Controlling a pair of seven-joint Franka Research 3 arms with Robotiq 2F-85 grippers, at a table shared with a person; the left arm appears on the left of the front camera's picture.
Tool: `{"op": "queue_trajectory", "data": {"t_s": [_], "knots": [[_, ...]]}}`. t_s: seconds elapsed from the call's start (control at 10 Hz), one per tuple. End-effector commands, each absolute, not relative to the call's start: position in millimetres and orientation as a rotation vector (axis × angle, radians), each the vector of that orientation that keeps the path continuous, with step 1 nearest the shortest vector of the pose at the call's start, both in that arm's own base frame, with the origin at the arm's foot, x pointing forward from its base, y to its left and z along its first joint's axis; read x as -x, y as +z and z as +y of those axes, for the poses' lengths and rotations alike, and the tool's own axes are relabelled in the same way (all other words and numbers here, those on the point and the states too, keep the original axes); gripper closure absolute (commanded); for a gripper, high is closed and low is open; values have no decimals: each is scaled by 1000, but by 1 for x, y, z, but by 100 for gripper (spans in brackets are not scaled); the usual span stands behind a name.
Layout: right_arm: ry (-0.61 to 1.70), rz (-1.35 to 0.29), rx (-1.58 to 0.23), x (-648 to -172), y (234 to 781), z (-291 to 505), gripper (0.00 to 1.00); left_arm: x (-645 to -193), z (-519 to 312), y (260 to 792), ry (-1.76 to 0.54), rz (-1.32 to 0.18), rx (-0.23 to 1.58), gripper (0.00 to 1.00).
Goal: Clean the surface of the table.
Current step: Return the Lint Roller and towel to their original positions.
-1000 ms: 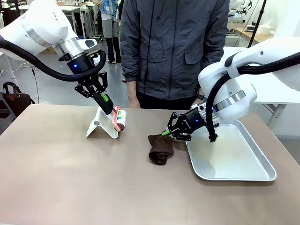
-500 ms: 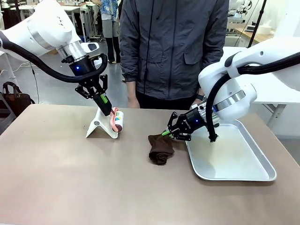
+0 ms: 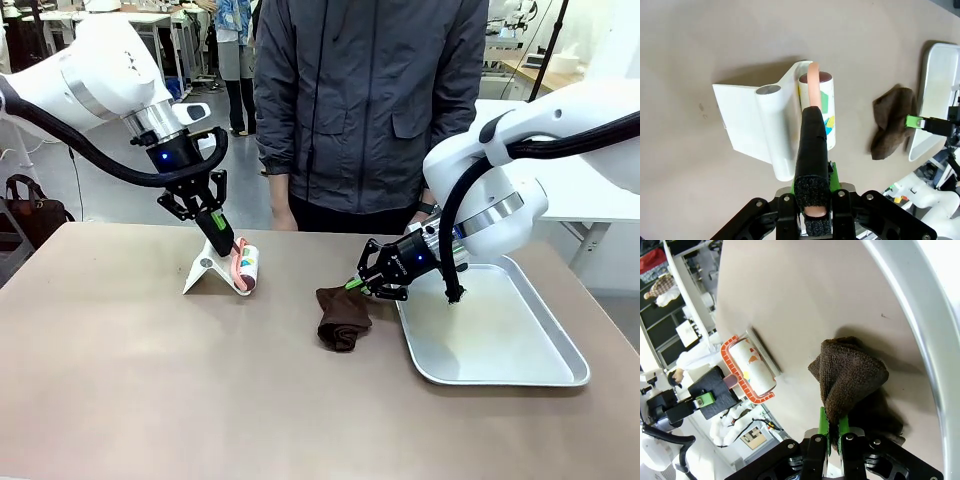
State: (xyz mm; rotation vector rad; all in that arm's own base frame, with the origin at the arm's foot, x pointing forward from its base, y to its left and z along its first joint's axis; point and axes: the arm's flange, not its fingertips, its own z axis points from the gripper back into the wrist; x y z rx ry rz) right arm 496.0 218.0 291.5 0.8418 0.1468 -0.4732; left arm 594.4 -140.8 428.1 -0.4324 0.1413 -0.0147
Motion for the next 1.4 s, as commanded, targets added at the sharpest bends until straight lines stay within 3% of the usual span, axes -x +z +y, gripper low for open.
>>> {"op": "queue_trajectory", "data": {"t_s": [0.0,0.7,0.8,0.9,1.0,1.2,1.3], "knots": [[-485,144,-851,-496,293,219,92,-591,-145,427,18,147,380,78],[-485,144,-851,-496,293,219,92,-589,-147,422,29,133,351,78],[-473,147,-842,-496,292,218,40,-589,-147,422,29,139,342,24],[-477,131,-841,-495,293,217,38,-589,-146,423,27,136,344,22],[-480,131,-843,-495,294,218,0,-589,-146,425,28,131,344,0],[-462,133,-846,-493,296,219,0,-587,-143,428,31,121,346,0],[-456,130,-844,-493,297,220,14,-586,-142,429,33,119,347,0]]}}
